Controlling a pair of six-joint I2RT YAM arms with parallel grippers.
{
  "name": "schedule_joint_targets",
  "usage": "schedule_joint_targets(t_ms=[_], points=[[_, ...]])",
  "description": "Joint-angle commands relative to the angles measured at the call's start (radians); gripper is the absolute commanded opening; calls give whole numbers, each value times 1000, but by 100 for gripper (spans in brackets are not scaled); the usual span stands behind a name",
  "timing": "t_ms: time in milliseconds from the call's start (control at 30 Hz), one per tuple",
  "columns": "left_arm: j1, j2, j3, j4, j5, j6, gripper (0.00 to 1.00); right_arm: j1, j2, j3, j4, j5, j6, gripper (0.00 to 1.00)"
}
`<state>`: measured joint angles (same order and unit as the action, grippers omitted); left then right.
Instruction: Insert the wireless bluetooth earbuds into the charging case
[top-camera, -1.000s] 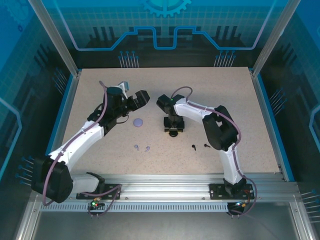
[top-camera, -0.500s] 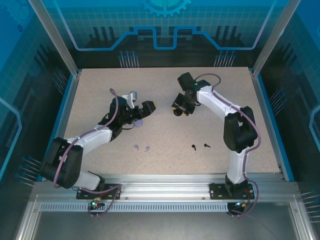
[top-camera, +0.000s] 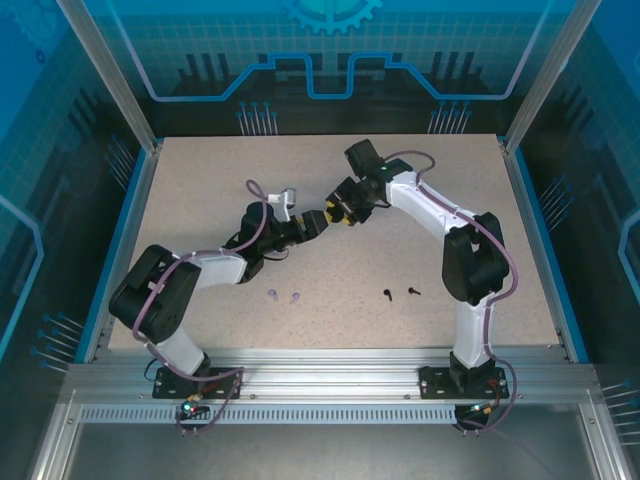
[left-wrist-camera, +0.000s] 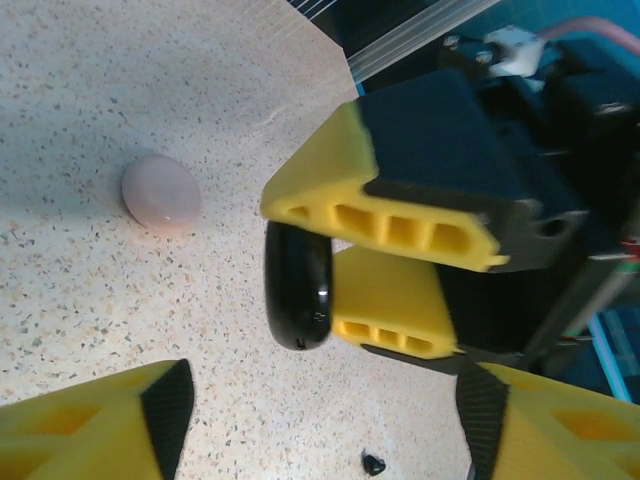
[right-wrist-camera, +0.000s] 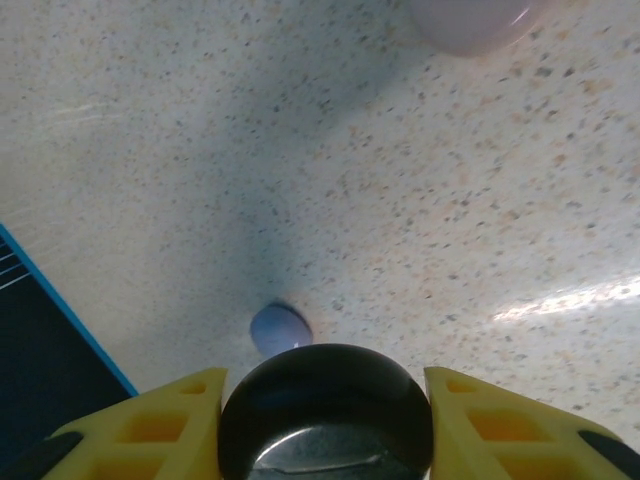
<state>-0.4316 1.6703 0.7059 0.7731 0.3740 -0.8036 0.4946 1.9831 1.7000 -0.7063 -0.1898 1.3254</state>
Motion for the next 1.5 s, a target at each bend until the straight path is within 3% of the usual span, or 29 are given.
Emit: schedule_joint_targets(t_ms=[0, 833, 1267, 1467], points=[[-14, 41, 18, 102, -22, -8, 67, 14, 2, 37, 10, -12, 51, 40], [-21, 178, 76, 229, -116, -80, 42, 32, -31, -6, 35, -4, 84, 39], [-32, 191, 75, 235, -130, -85, 18, 30, -34, -23, 51, -2, 97, 39], [-32, 185, 76, 231, -127, -86, 0, 27, -39, -27, 58, -2, 100, 41]])
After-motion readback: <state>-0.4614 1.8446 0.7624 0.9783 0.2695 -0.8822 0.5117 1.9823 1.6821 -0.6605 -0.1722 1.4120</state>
